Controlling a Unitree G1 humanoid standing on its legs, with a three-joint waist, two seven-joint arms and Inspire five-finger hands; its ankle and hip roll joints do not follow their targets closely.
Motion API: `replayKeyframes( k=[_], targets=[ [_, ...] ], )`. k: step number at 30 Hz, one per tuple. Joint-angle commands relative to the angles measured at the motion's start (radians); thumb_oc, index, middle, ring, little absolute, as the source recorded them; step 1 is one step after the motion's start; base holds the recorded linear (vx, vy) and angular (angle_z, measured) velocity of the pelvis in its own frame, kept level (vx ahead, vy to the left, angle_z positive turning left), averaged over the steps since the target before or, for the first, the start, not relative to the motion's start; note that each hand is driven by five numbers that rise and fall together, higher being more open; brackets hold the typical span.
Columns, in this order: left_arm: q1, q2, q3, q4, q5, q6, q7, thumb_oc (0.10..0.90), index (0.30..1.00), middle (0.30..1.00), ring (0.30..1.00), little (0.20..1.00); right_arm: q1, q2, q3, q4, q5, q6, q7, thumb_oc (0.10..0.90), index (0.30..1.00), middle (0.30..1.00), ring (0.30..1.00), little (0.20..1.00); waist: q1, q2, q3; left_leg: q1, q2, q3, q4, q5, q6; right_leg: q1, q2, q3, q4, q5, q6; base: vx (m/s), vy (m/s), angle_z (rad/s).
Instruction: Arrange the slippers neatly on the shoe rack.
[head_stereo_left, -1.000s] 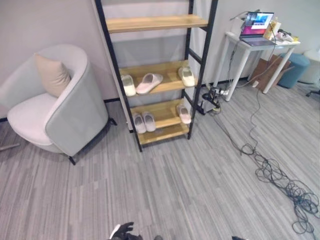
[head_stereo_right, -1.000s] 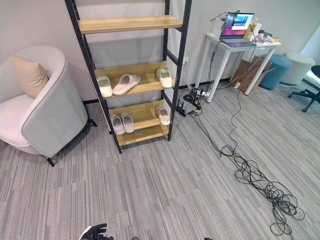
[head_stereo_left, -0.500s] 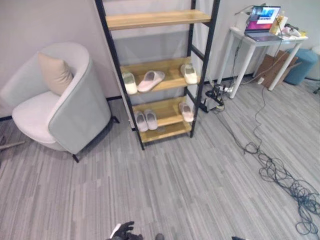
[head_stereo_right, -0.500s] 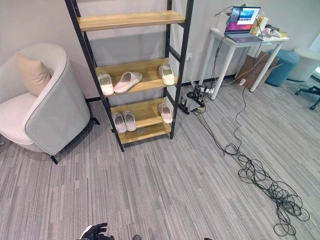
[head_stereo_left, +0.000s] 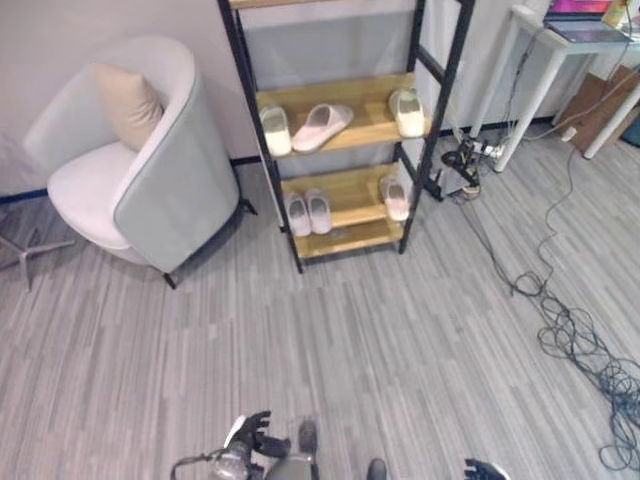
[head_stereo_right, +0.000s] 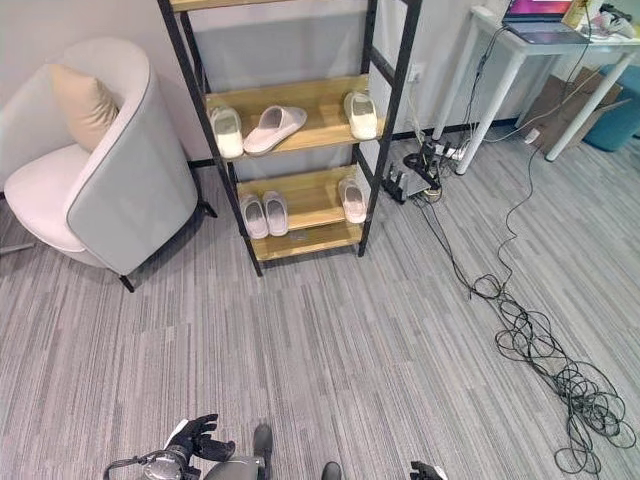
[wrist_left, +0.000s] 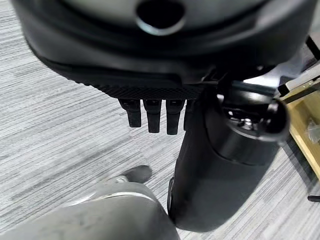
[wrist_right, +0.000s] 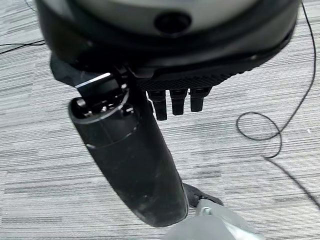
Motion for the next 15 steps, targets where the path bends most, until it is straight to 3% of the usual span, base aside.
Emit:
replayKeyframes(
  k=[1,4,6,8,9,10,13,15],
  targets=[
    [0.034,-0.005,-0.007,0.027,0.031,-0.006,0.002,0.800,0.900,0.900,0.900,0.900,0.021,-0.043,0.018,-0.027,-0.006,-0.013,-0.017,0.800,0.900,0.900,0.900,0.900,0.031,-0.013,-0.050,-0.030,-0.009,0.009,0.109,-0.060,0.022,0.038,0.025,0.054,0.061,-0.111,0.099,0.31,0.141,-0.62],
    [0.038,-0.003,0.001,0.030,0.031,-0.007,0.003,0.800,0.900,0.900,0.900,0.900,0.021,-0.034,0.024,-0.022,-0.024,-0.010,-0.013,0.800,0.900,0.900,0.900,0.900,0.049,-0.028,-0.065,-0.024,-0.028,0.016,0.119,-0.084,0.047,0.051,-0.004,0.070,0.102,-0.122,0.121,0.19,0.110,-0.52],
    [0.038,0.001,0.010,0.024,0.022,-0.007,0.002,0.800,0.900,0.900,0.900,0.900,0.018,-0.028,0.029,-0.027,-0.035,-0.007,-0.003,0.800,0.900,0.900,0.900,0.900,0.062,-0.031,-0.069,0.003,-0.038,0.020,0.107,-0.108,0.073,0.012,-0.025,0.074,0.207,-0.110,0.146,0.19,0.141,-0.32],
    [0.031,0.007,0.011,0.009,0.012,-0.007,0.003,0.800,0.900,0.900,0.900,0.900,0.007,-0.031,0.035,-0.038,-0.048,-0.005,0.003,0.800,0.900,0.900,0.900,0.900,0.062,-0.021,-0.057,0.037,-0.053,0.015,0.101,-0.127,0.101,-0.067,-0.053,0.065,0.361,-0.032,0.189,0.18,0.158,-0.30],
    [0.024,0.015,0.009,0.002,0.007,-0.005,0.006,0.800,0.900,0.900,0.900,0.900,-0.003,-0.036,0.036,-0.056,-0.044,-0.008,0.005,0.800,0.900,0.900,0.900,0.900,0.039,-0.007,-0.039,0.081,-0.062,-0.010,0.100,-0.149,0.127,-0.140,-0.052,0.093,0.509,0.054,0.210,0.14,0.126,-0.23],
    [0.024,0.014,0.010,0.002,0.007,-0.005,0.006,0.800,0.900,0.900,0.900,0.900,-0.003,-0.037,0.036,-0.057,-0.044,-0.007,0.005,0.800,0.900,0.900,0.900,0.900,0.039,-0.008,-0.037,0.082,-0.063,-0.010,0.101,-0.151,0.128,-0.141,-0.053,0.093,0.514,0.052,0.211,0.16,0.125,0.00],
    [0.022,0.021,0.003,0.004,0.016,-0.003,0.005,0.800,0.900,0.900,0.900,0.900,-0.010,-0.039,0.037,-0.069,-0.042,-0.010,0.004,0.800,0.900,0.900,0.900,0.900,0.008,0.031,-0.024,0.155,-0.055,-0.048,0.081,-0.177,0.141,-0.248,-0.040,0.094,0.587,0.035,0.179,0.23,0.068,0.26],
    [0.021,0.020,0.004,0.007,0.018,-0.004,0.002,0.800,0.900,0.900,0.900,0.900,-0.011,-0.042,0.041,-0.076,-0.039,-0.012,0.007,0.800,0.900,0.900,0.900,0.900,-0.015,0.038,-0.020,0.203,-0.059,-0.075,0.061,-0.194,0.138,-0.295,-0.029,0.091,0.524,0.001,0.161,0.34,-0.042,0.06]
  ],
)
